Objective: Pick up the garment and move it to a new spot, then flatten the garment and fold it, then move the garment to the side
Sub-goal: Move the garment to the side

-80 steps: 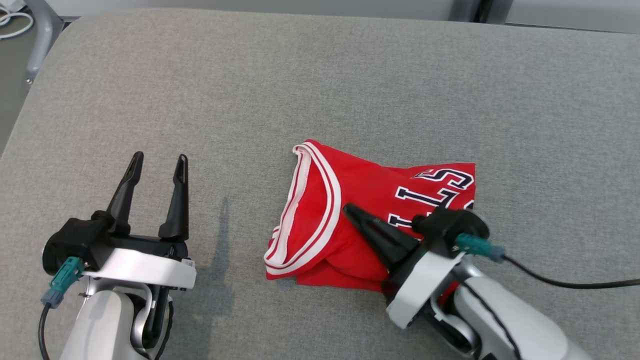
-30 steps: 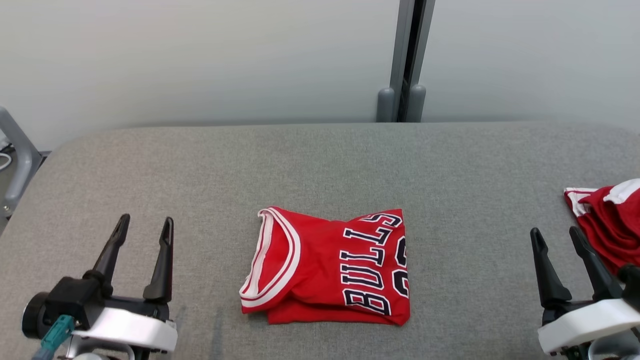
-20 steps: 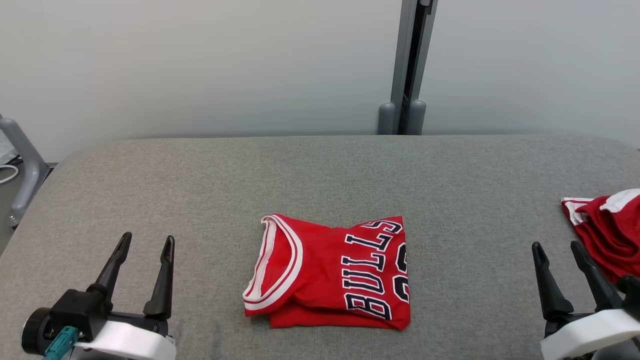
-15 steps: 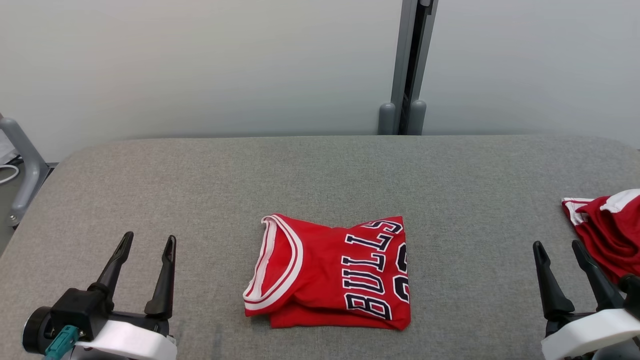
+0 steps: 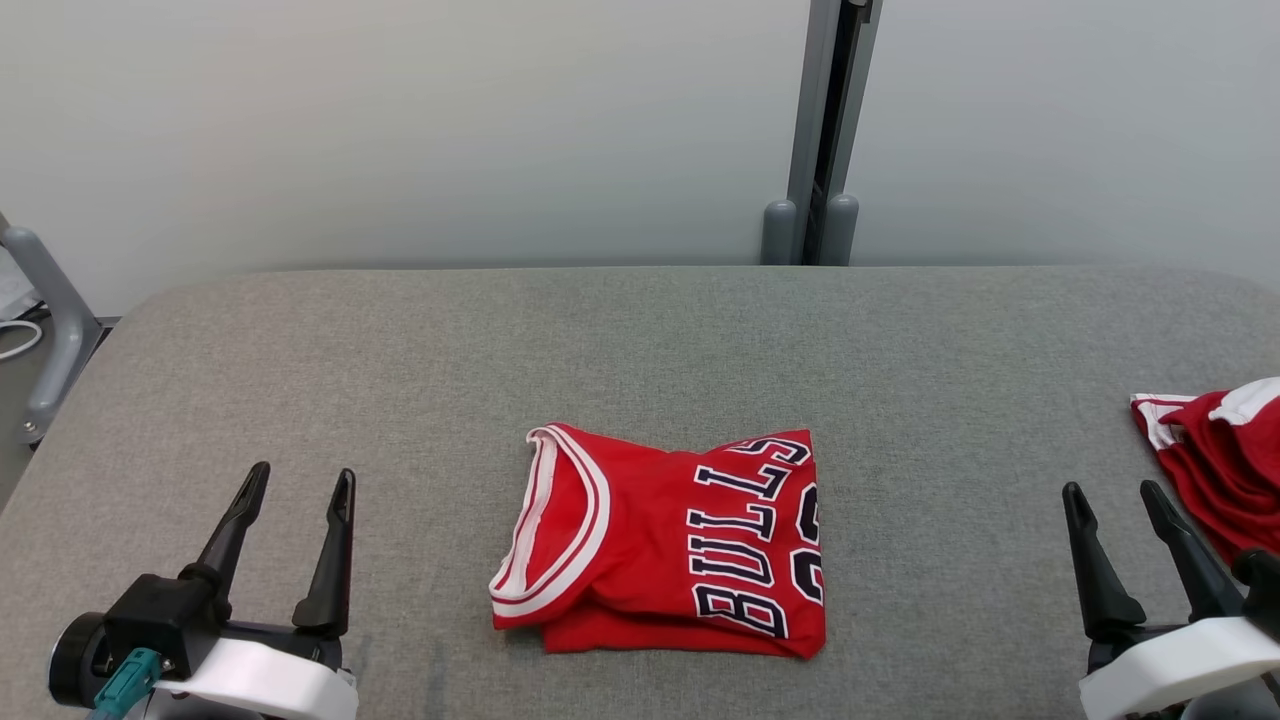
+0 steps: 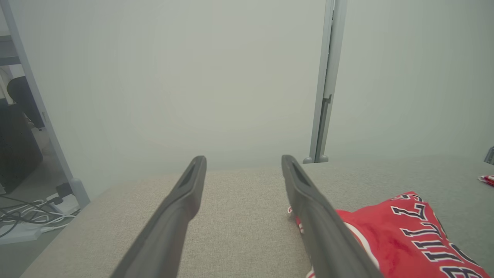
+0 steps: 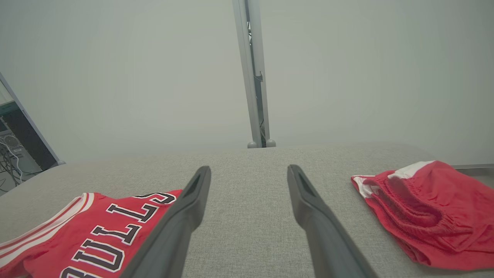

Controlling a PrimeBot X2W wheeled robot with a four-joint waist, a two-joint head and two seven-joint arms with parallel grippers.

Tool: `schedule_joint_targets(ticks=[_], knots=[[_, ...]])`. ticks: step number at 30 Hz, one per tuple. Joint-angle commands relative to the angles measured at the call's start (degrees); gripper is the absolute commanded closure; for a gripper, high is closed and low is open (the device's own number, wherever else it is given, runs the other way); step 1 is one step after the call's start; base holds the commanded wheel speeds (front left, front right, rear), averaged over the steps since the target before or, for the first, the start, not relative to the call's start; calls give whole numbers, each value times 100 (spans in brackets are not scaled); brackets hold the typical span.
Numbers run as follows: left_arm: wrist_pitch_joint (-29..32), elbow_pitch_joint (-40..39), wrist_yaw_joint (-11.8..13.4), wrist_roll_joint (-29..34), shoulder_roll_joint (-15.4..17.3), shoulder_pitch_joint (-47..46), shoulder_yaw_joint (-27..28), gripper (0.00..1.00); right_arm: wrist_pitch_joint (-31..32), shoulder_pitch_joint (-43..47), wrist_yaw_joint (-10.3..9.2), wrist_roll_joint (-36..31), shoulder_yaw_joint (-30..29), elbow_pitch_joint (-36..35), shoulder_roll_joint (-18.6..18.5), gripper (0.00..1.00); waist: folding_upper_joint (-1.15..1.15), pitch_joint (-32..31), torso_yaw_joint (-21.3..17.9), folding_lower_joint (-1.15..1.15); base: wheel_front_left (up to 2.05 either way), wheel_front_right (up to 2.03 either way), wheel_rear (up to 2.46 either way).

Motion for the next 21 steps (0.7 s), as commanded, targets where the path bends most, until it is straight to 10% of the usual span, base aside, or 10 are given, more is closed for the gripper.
schedule_joint_targets(ticks=[1, 21], knots=[[15, -19, 24, -32, 30, 11, 3, 0, -25, -38, 1, 11, 11, -13, -15, 0, 0, 3, 9, 0, 0, 0, 0], [-60, -66, 9, -20, -13, -352, -192, 0, 428, -236, 1, 164, 605, 337, -202, 0, 0, 429, 527, 0, 0, 0, 0]])
